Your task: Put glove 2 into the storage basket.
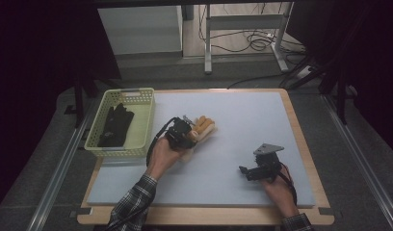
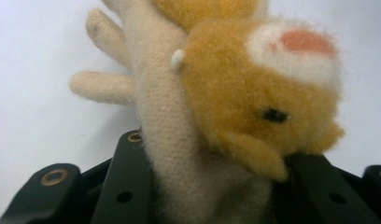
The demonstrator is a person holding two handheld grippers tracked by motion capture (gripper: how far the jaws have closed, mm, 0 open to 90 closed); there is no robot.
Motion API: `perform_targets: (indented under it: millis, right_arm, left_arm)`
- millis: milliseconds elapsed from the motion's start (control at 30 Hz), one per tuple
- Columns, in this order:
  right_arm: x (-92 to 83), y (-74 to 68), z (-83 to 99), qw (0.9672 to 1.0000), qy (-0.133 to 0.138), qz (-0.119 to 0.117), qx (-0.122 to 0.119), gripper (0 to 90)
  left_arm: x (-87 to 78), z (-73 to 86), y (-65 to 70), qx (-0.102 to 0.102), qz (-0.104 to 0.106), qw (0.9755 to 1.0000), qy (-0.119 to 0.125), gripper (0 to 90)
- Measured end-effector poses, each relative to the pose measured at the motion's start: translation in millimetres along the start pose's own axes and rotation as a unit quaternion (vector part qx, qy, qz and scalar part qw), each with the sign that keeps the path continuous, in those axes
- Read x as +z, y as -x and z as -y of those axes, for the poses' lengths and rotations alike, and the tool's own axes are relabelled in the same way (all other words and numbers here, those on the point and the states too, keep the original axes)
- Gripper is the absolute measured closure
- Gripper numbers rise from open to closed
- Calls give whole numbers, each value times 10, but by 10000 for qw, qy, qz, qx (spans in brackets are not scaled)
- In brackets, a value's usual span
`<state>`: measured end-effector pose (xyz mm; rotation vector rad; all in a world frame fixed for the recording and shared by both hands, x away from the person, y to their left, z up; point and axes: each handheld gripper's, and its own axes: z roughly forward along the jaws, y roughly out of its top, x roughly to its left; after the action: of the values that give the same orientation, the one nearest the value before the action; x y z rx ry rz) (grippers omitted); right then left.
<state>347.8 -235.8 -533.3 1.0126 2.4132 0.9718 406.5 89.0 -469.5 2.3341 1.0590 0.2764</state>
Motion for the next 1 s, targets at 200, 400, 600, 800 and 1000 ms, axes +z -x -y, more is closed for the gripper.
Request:
perform_targets:
  millis: [200,400,600,800,1000]
  right_arm:
    - [1,1,0,10000,6,-1,-9,71]
    - [0,1,0,10000,7,-1,-9,71]
    - [3,1,1,10000,17,-1,-7,70]
    - [3,1,1,10000,17,-1,-8,70]
    - [3,2,1,10000,18,-2,-7,71]
  left_arm:
    - [-296,-126,-200,-170,-276,9994,108,628]
    - [-569,-116,-485,-570,-630,9960,259,623]
    - [-833,8,-877,-1097,-1021,9882,327,621]
    - [-1049,216,-1257,-1528,-1391,9778,357,615]
    - [-1078,447,-1573,-1992,-1634,9657,332,610]
